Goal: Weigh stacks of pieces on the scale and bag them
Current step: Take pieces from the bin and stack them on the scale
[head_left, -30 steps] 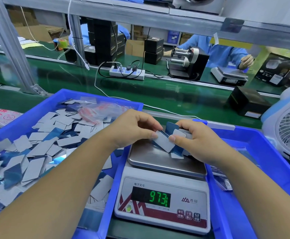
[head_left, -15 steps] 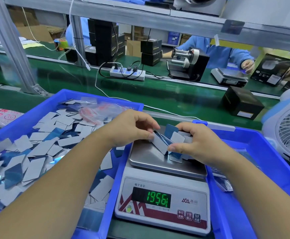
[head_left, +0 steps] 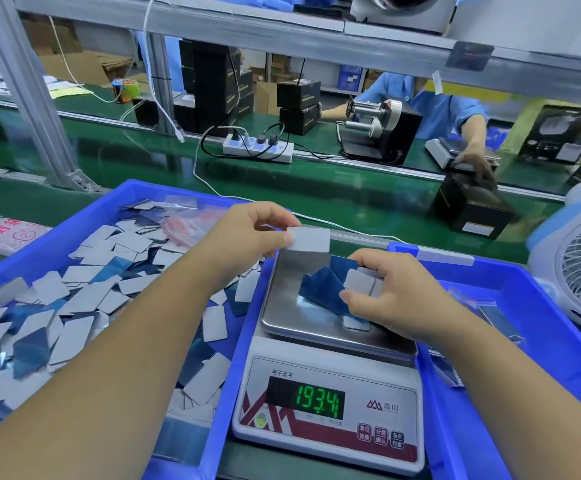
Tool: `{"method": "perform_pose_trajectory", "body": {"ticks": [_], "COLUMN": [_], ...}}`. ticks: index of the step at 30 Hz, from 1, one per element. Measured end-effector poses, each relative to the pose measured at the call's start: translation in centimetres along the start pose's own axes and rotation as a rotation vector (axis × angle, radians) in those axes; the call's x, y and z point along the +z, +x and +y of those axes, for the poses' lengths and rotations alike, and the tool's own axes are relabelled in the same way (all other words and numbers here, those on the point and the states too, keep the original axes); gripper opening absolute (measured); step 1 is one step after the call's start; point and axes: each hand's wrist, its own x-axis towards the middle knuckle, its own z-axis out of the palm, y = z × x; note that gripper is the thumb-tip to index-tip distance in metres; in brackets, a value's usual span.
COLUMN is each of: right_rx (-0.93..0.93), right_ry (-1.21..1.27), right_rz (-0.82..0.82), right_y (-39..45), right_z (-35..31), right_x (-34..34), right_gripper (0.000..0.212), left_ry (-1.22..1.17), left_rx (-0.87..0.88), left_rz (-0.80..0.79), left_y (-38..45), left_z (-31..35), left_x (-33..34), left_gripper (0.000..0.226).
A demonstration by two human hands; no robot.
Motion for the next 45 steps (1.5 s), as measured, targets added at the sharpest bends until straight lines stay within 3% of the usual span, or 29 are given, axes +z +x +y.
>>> {"method": "perform_pose_trajectory", "body": {"ticks": [7, 12, 17, 22, 25, 31, 36, 39, 42, 45], "right_rx": [-0.162, -0.172, -0.103, -0.096, -0.127, -0.148, -0.061, -0.074, -0.113, -0.068], "right_ry": [-0.207, -0.346, -0.338, -0.286, -0.28, -0.163, -0.054, -0.104, -0.122, -0.069], "right_rz": [0.129, 0.138, 0.117, 0.085, 0.148, 0.096, 0.028, 0.083, 0.16, 0.094], "right_y": [0.2, 0.7, 0.9, 0.9, 0.9, 1.0, 0.6, 0.6, 0.7, 0.6], "right_z": [-0.5, 0.1, 0.6, 0.5, 0.1, -0.6, -0.2, -0.3, -0.5, -0.3], "right_x": [0.3, 0.5, 0.7, 0.7, 1.1, 1.2, 0.5, 0.5, 0.4, 0.4], "right_gripper": [0.008, 0.015, 0.032, 0.023, 0.023, 0.042, 0.041, 0.034, 0.029, 0.037], "left_ry": [0.025, 0.116, 0.137, 0.25, 0.416, 0.337, 0.429, 0.47, 0.41, 0.509], "left_rx": [0.021, 0.054, -0.011, 0.051, 0.158, 0.162, 0.178, 0.232, 0.255, 0.238], "left_rz": [-0.078, -0.207, -0.288, -0.454, -0.39, -0.39, -0.339, -0.278, -0.229, -0.226], "left_y": [-0.1, -0.4, -0.7, -1.5, -1.8, -1.9, -1.4, -1.3, -1.2, -1.1], "left_z": [0.1, 0.3, 0.5, 0.9, 0.8, 0.8, 0.3, 0.1, 0.2, -0.1], "left_x": [1.5, 2.0, 1.5, 2.2, 3.7, 4.5, 4.1, 4.4, 4.5, 4.3], "left_gripper": [0.032, 0.032, 0.04, 0.051, 0.055, 0.069, 0.056, 0.047, 0.048, 0.054]}}
